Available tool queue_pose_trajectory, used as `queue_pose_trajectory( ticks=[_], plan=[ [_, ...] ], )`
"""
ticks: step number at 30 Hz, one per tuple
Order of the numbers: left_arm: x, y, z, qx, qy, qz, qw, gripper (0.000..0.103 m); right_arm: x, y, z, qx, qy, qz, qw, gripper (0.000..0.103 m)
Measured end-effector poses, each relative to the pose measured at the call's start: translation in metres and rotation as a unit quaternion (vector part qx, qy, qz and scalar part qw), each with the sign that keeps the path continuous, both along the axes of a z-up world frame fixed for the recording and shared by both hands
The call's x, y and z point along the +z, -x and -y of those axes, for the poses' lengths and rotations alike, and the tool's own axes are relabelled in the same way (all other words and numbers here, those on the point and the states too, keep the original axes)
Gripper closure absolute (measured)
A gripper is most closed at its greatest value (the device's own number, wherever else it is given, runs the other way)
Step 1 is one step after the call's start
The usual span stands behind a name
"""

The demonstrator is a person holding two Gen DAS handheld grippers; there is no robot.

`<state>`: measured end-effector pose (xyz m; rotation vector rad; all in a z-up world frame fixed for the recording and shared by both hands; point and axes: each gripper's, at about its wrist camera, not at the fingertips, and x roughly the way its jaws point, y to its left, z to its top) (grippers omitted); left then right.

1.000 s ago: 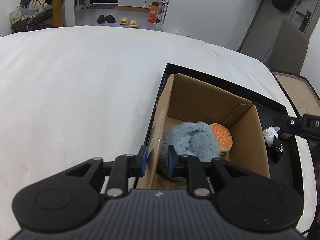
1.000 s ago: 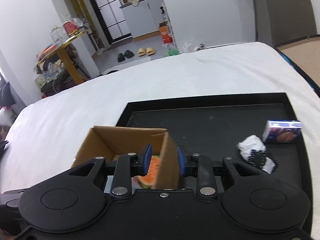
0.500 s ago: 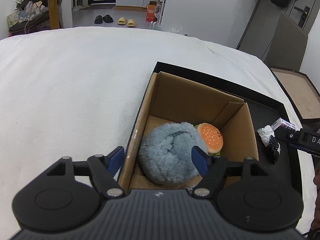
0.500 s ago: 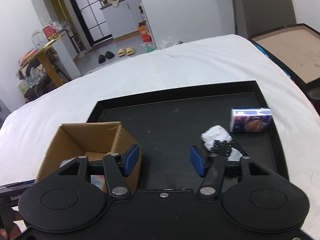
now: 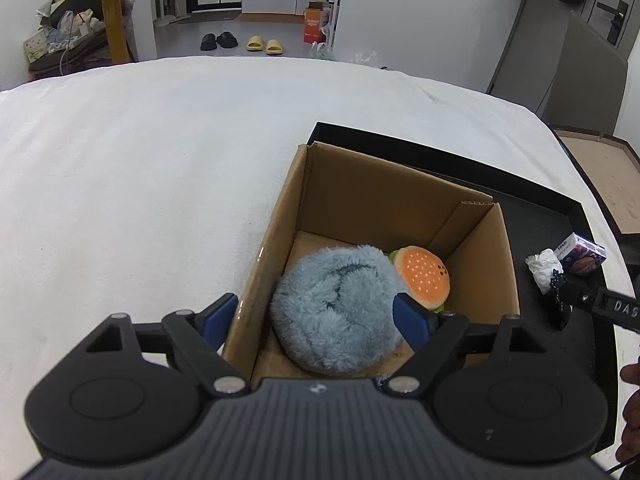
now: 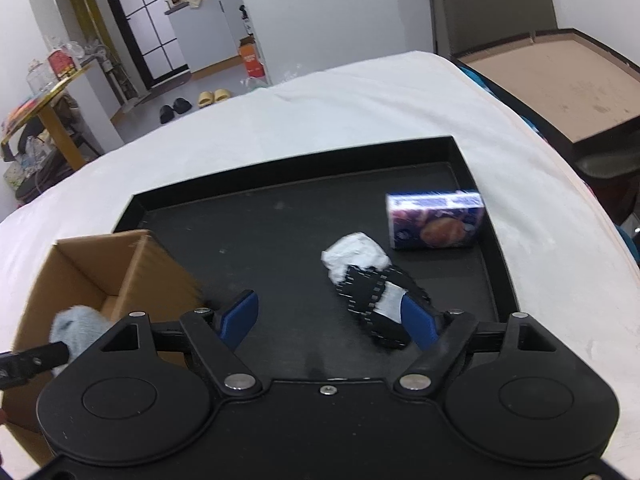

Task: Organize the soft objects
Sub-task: 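Move the right gripper to the white-and-black glove and grasp it, then carry the glove into the box and release it while the left tool grips the box wall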

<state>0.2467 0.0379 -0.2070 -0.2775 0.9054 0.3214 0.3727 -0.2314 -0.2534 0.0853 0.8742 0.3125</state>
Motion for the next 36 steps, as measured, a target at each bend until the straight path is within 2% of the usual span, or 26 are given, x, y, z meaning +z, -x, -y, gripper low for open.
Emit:
queue_pose_trajectory(
  ticks=[12,22,23,25,26,27,28,30,36],
  plan=[
    [0.0,-0.005,0.007,0.01,-0.015,-0.006,0.9998,0.019,-0.029,-0.013,0.016,-0.015,0.009,-0.02,1.0,0.025],
    [-0.001,-0.007,0.01,0.014,-0.024,-0.009,0.9996,0.018,-0.037,-0.022,0.009,-0.014,0.027,-0.008,1.0,0.025],
    [-0.001,-0.007,0.01,0.014,-0.025,-0.009,0.9995,0.018,-0.038,-0.022,0.007,-0.012,0.032,-0.008,0.999,0.027],
    [-0.001,-0.007,0.01,0.013,-0.026,-0.009,0.9995,0.018,-0.04,-0.023,0.003,-0.008,0.045,-0.01,0.999,0.037],
    [-0.001,-0.007,0.01,0.012,-0.026,-0.009,0.9996,0.018,-0.041,-0.023,0.002,-0.004,0.046,-0.013,0.999,0.059],
    [-0.001,-0.007,0.009,0.011,-0.025,-0.008,0.9996,0.018,-0.043,-0.024,0.0,0.001,0.05,-0.023,0.998,0.074],
    [0.0,-0.006,0.008,0.012,-0.024,-0.007,0.9996,0.018,-0.045,-0.024,0.0,0.002,0.055,-0.029,0.998,0.075],
    [0.0,-0.006,0.007,0.012,-0.022,-0.006,0.9997,0.017,-0.042,-0.022,0.001,0.005,0.06,-0.022,0.998,0.081],
    [0.001,-0.004,0.004,0.007,-0.016,-0.003,0.9998,0.017,-0.031,-0.011,0.003,0.011,0.053,-0.015,0.998,0.083]
  ],
)
